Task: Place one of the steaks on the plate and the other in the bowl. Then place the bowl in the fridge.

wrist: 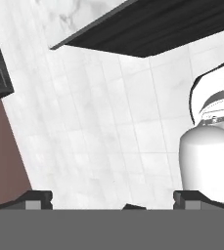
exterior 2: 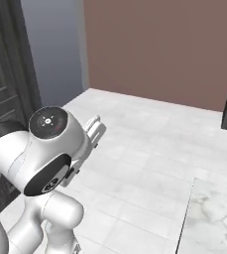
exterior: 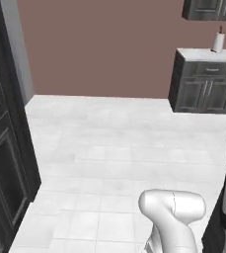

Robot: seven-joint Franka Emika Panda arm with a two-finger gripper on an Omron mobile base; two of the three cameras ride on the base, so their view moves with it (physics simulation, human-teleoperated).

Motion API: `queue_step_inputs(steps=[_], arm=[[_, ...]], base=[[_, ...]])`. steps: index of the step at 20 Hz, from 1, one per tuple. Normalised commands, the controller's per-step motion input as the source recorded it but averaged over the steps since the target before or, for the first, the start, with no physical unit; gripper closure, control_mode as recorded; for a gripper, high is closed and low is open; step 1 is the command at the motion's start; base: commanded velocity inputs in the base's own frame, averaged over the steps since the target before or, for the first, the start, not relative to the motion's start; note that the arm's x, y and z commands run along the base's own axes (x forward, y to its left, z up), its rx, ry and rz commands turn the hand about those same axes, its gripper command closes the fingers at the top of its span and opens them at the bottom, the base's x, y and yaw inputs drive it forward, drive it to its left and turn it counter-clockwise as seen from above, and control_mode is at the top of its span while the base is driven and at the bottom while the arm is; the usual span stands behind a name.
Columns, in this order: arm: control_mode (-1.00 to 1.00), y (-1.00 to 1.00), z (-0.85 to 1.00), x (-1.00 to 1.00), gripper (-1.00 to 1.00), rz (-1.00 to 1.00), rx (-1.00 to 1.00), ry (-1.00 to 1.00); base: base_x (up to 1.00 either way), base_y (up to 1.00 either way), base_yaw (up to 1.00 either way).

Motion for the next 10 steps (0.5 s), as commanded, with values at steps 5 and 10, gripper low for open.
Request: queue_step_inputs(steps=[5, 10], arm=[[1.0, 0.0, 0.0, 0.0, -1.0, 0.0, 0.0, 0.0], [1.0, 0.0, 0.0, 0.0, -1.0, 0.0, 0.0, 0.0]], base=[[1.0, -0.04, -0.38], [1.0, 0.05, -0.38]])
